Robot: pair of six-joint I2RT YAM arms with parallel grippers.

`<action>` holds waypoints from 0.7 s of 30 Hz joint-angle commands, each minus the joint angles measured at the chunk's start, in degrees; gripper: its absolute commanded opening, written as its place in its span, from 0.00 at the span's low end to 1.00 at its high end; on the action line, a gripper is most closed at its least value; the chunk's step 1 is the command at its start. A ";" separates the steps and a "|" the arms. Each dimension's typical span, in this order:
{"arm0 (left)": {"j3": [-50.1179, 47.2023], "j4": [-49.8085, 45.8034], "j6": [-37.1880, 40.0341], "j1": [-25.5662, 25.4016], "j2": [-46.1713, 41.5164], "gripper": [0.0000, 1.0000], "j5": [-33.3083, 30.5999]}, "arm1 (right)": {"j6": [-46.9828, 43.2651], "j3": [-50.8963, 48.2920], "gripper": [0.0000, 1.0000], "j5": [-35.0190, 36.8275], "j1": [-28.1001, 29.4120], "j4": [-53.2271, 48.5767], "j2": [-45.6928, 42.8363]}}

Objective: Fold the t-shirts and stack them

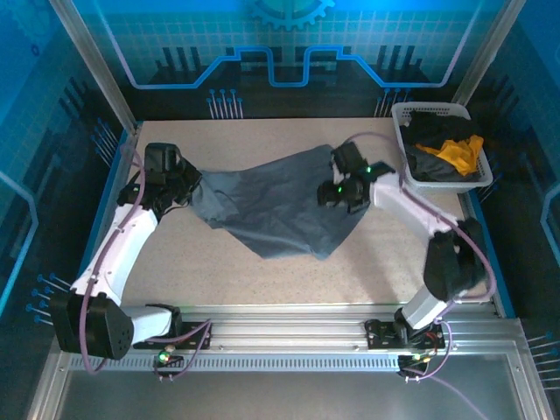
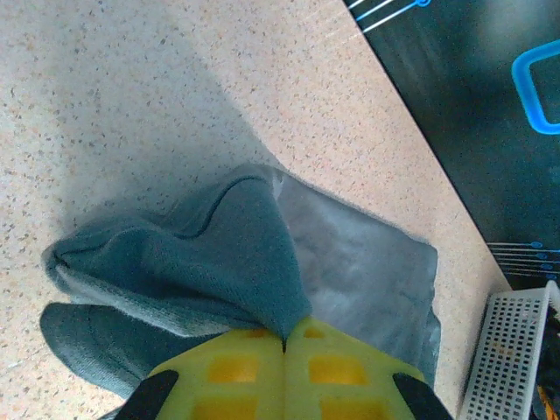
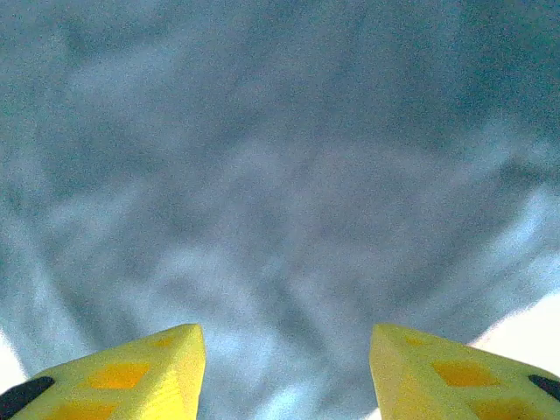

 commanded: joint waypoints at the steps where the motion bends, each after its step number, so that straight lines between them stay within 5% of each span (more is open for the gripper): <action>1: 0.38 -0.34 -0.11 0.56 -1.23 0.00 1.31 | 1.37 -9.15 0.53 4.07 9.04 1.31 -6.20; 9: 2.38 -1.09 -0.29 0.56 1.58 0.00 0.84 | -8.38 -12.69 0.64 8.18 25.80 7.03 0.17; 17: 4.05 -2.49 0.72 0.85 2.19 0.00 0.70 | -9.58 0.54 0.65 15.24 26.71 3.55 17.73; 18: 4.23 -2.65 0.74 0.99 2.14 0.00 0.79 | -9.71 1.53 0.62 15.19 26.67 3.10 19.68; 21: 4.79 -3.11 0.84 1.43 2.05 0.00 0.88 | -9.03 1.76 0.31 14.36 25.85 2.96 21.24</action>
